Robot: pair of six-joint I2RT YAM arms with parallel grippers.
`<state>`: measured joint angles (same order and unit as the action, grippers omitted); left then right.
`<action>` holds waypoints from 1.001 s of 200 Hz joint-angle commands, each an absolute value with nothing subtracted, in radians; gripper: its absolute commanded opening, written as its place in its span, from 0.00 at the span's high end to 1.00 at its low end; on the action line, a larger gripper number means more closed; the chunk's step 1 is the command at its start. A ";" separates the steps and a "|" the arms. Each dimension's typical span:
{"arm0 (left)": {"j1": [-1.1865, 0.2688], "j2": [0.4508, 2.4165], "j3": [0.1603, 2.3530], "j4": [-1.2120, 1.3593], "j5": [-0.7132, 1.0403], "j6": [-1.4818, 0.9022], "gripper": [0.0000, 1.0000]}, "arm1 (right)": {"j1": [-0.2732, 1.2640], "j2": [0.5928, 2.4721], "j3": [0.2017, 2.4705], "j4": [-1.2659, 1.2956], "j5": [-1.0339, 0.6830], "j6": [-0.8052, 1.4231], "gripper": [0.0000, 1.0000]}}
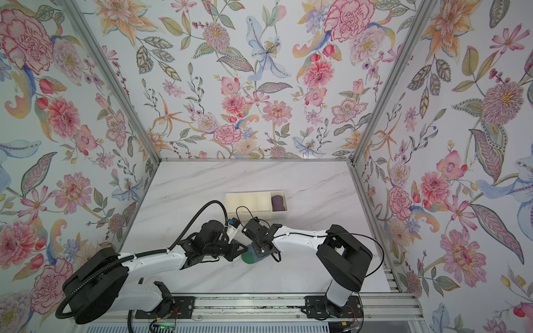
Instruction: Roll the socks
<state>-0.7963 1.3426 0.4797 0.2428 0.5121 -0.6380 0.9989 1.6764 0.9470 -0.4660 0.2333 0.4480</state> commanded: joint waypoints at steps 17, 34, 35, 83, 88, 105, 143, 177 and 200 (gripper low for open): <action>-0.840 1.406 0.500 0.293 0.451 -0.666 1.00 | 0.985 1.680 0.891 -0.462 0.201 0.442 0.77; -0.855 1.453 0.505 0.310 0.433 -0.670 1.00 | 0.981 1.670 0.879 -0.454 0.198 0.445 0.77; -0.855 1.456 0.505 0.311 0.431 -0.671 1.00 | 0.981 1.669 0.878 -0.453 0.198 0.446 0.77; -0.858 1.520 0.497 0.343 0.343 -0.686 1.00 | 0.971 1.646 0.848 -0.432 0.179 0.441 0.77; -0.858 1.523 0.501 0.337 0.335 -0.682 1.00 | 0.970 1.645 0.846 -0.431 0.176 0.438 0.77; -0.857 1.538 0.517 0.293 0.308 -0.661 1.00 | 0.967 1.642 0.838 -0.427 0.166 0.426 0.78; -0.854 1.608 0.532 0.247 0.302 -0.635 1.00 | 0.963 1.623 0.825 -0.428 0.163 0.392 0.80; -0.853 1.653 0.547 0.229 0.303 -0.622 1.00 | 0.952 1.594 0.806 -0.427 0.157 0.372 0.82; -0.843 1.661 0.553 0.192 0.295 -0.606 1.00 | 0.939 1.550 0.787 -0.429 0.176 0.360 0.83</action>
<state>-0.8509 1.6135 0.5617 0.3244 0.3378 -0.6434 0.9554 1.5841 0.8337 -0.3614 0.1864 0.3878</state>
